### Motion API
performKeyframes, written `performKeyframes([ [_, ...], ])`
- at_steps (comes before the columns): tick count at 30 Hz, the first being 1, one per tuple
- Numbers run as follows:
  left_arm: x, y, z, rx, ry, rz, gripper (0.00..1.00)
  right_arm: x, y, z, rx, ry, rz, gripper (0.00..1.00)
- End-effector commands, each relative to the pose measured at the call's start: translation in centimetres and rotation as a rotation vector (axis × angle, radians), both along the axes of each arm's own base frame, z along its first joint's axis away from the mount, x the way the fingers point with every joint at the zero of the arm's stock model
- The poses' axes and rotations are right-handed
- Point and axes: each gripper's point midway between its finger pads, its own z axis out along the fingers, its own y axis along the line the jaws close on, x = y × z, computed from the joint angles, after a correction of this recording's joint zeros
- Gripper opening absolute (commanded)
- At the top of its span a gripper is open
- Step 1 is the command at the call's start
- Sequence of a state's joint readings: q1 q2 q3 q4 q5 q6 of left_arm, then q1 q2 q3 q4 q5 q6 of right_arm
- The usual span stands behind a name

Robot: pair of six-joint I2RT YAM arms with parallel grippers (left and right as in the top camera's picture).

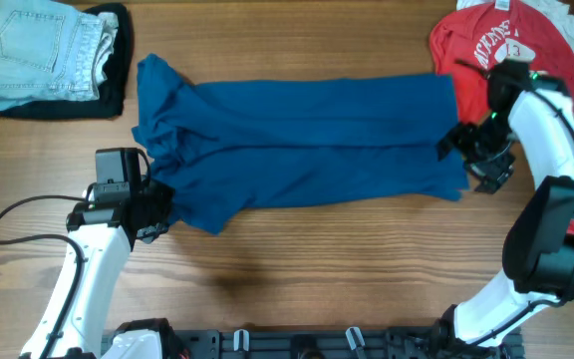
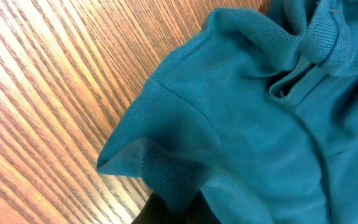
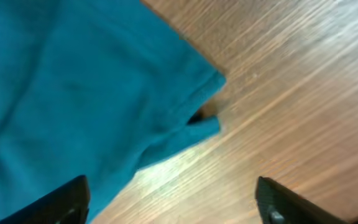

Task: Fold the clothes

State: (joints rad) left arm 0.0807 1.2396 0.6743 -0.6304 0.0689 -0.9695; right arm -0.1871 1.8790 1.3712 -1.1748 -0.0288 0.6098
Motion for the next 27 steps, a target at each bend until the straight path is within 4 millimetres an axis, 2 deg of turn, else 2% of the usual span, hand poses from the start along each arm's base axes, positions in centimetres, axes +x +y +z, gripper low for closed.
performKeyframes([
  [1, 0.2, 0.8, 0.2, 0.044, -0.006, -0.002, 0.04, -0.6, 0.2, -2.2, -0.012, -0.007, -0.008, 0.82],
  [5, 0.0, 0.9, 0.1, 0.047, 0.0, 0.0, 0.04, 0.1, -0.3, -4.3, -0.04, -0.067, 0.036, 0.73],
  [9, -0.3, 0.9, 0.0, 0.045, 0.013, -0.001, 0.04, -1.1, -0.1, -5.5, -0.036, -0.046, 0.042, 0.71],
  [13, -0.3, 0.9, 0.0, 0.046, 0.014, 0.0, 0.04, -3.2, 0.1, -6.9, -0.035, 0.004, 0.045, 0.71],
  [16, -0.3, 0.9, 0.0, 0.05, 0.015, 0.001, 0.04, -3.5, -0.1, -7.6, -0.05, -0.001, 0.046, 0.69],
  [19, -0.5, 1.4, -0.1, 0.079, 0.024, -0.009, 0.04, -2.2, -0.3, -8.0, -0.062, -0.059, 0.045, 0.52],
  [20, -0.6, 1.3, -0.1, 0.089, 0.028, -0.036, 0.04, -1.7, -0.4, -8.0, -0.067, -0.08, 0.044, 0.43],
  [22, -0.9, 1.2, 0.0, 0.093, 0.033, -0.062, 0.04, -1.2, -0.8, -7.9, -0.076, -0.101, 0.039, 0.13],
  [23, -1.0, 1.1, 0.2, 0.087, 0.032, -0.065, 0.04, -1.1, -0.9, -7.8, -0.079, -0.103, 0.036, 0.06],
  [25, -1.2, 1.0, 1.0, 0.081, 0.024, -0.067, 0.04, -0.7, -1.2, -7.4, -0.079, -0.113, 0.054, 0.04],
  [27, -1.4, 1.0, 2.9, 0.099, 0.004, -0.105, 0.04, -0.1, -1.5, -6.6, -0.075, -0.12, 0.079, 0.04],
])
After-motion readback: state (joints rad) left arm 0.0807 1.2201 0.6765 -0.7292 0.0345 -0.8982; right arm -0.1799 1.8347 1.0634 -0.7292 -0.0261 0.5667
